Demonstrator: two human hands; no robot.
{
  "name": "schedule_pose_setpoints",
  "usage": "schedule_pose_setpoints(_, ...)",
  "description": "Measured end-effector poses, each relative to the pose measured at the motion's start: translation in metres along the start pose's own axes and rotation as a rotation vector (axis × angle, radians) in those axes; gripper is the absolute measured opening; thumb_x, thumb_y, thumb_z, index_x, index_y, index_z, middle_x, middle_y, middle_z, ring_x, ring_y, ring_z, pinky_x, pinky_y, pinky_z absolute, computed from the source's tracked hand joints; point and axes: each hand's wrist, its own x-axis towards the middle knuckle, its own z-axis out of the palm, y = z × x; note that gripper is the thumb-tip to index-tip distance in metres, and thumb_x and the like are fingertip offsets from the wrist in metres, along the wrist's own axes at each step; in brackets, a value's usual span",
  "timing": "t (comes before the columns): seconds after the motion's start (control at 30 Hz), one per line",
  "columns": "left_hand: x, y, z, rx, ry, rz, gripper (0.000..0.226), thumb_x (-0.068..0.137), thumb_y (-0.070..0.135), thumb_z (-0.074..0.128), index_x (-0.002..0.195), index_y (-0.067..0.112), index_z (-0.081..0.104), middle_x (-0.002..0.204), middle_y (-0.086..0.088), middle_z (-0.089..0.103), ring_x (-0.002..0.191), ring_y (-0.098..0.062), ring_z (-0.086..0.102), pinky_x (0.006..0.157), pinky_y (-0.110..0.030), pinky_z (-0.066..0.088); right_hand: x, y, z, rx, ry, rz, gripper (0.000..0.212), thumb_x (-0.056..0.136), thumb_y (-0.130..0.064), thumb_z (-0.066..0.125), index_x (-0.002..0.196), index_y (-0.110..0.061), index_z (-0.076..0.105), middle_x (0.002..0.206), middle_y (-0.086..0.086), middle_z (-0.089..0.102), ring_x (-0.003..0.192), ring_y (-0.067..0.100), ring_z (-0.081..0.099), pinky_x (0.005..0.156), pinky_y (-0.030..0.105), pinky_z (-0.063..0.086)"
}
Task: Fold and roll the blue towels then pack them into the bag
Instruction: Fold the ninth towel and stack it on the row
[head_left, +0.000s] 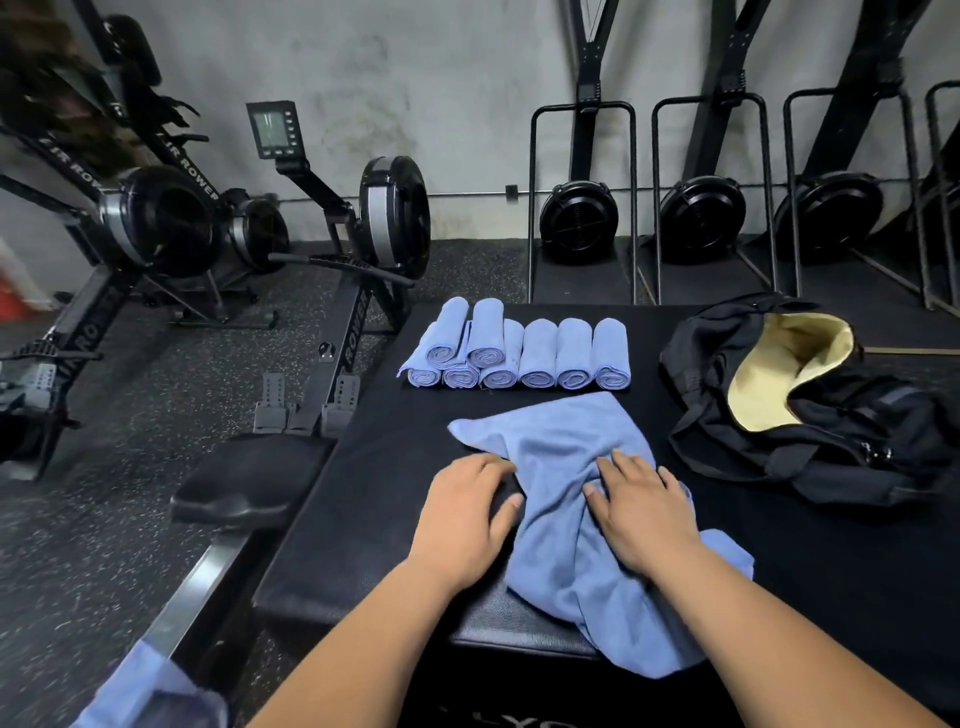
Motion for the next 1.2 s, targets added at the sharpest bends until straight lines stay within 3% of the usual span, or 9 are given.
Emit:
schedule_pose_setpoints(0.23,-0.035,0.031,0.006,-0.009,-0.232,0.322,0.063,0.098,0.068,0.057,0.140,0.022,0.059,0.149,0.002,0.053,0.139,-0.018,0.048,0.119,-0.035,0.034,-0.034,0.028,-0.008,0.165,-0.036,-0.210,0.074,0.095,-0.077,0.026,0.160,-0.041,0.034,0.169,-0.015,0.027,0.154,0.011,0.025,0.123,0.039,0.030)
schedule_pose_setpoints(0.53,-0.040,0.025,0.004,0.061,-0.092,0.134,0.041,0.102,0.053,0.054,0.108,0.020,0.076,0.131,0.003,0.069,0.117,-0.023,0.064,0.106,-0.040,0.047,-0.094,0.034,-0.010,0.130,0.058,-0.410,0.072,0.091,-0.085,0.042,0.150,-0.044,0.048,0.157,-0.013,0.038,0.143,0.013,0.034,0.116,0.037,0.037)
schedule_pose_setpoints(0.7,-0.030,0.020,-0.022,0.073,0.006,0.017,0.049,0.095,0.063,0.055,0.092,0.019,0.075,0.124,0.002,0.068,0.114,-0.026,0.059,0.101,-0.041,0.048,-0.095,0.007,-0.018,0.130,0.045,-0.412,0.032,0.088,-0.057,0.047,0.109,-0.042,0.065,0.104,-0.014,0.059,0.101,0.017,0.058,0.088,0.040,0.047)
schedule_pose_setpoints(0.77,-0.021,0.025,-0.036,0.047,0.125,-0.038,0.039,0.093,0.057,0.061,0.091,0.019,0.070,0.124,0.000,0.065,0.114,-0.024,0.056,0.100,-0.038,0.046,-0.088,-0.008,-0.036,0.407,0.080,-0.271,0.016,0.091,-0.054,0.051,0.087,-0.043,0.062,0.080,-0.012,0.061,0.080,0.015,0.061,0.075,0.033,0.048)
schedule_pose_setpoints(0.83,-0.011,0.030,-0.049,0.029,0.276,-0.121,0.029,0.091,0.046,0.070,0.103,0.020,0.067,0.127,-0.002,0.060,0.117,-0.023,0.051,0.099,-0.036,0.041,-0.076,-0.016,-0.052,0.671,0.204,-0.102,0.023,0.096,-0.045,0.063,0.072,-0.043,0.061,0.065,-0.012,0.059,0.068,0.013,0.057,0.064,0.024,0.043)
schedule_pose_setpoints(0.9,-0.007,0.032,-0.056,0.087,0.303,-0.178,0.034,0.088,0.037,0.075,0.115,0.020,0.064,0.128,-0.003,0.056,0.120,-0.025,0.048,0.101,-0.037,0.040,-0.065,-0.013,-0.060,0.722,0.187,0.084,0.005,0.098,-0.042,0.065,0.093,-0.041,0.067,0.082,-0.011,0.066,0.088,0.021,0.064,0.074,0.031,0.047)
schedule_pose_setpoints(1.0,-0.017,0.032,-0.052,0.157,0.137,-0.123,0.037,0.086,0.034,0.076,0.121,0.024,0.067,0.128,-0.001,0.057,0.122,-0.028,0.048,0.100,-0.042,0.045,-0.064,-0.001,-0.053,0.416,0.055,0.145,0.042,0.099,-0.046,0.060,0.139,-0.034,0.056,0.130,0.005,0.057,0.123,0.033,0.054,0.095,0.043,0.050)
schedule_pose_setpoints(1.1,-0.034,0.034,-0.041,0.111,-0.033,-0.014,0.036,0.085,0.037,0.071,0.121,0.031,0.070,0.126,0.010,0.061,0.121,-0.025,0.050,0.101,-0.044,0.046,-0.072,0.006,-0.041,0.481,0.179,-0.050,0.031,0.097,-0.046,0.062,0.128,-0.039,0.063,0.121,-0.008,0.053,0.116,0.020,0.055,0.092,0.041,0.051)
schedule_pose_setpoints(1.2,-0.046,0.042,-0.029,0.077,-0.142,0.089,0.043,0.088,0.039,0.066,0.130,0.032,0.066,0.130,0.016,0.066,0.118,-0.021,0.052,0.106,-0.038,0.043,-0.081,0.011,-0.030,0.416,0.010,-0.239,0.041,0.085,-0.062,0.071,0.121,-0.042,0.067,0.112,-0.019,0.049,0.111,0.009,0.054,0.094,0.032,0.048)
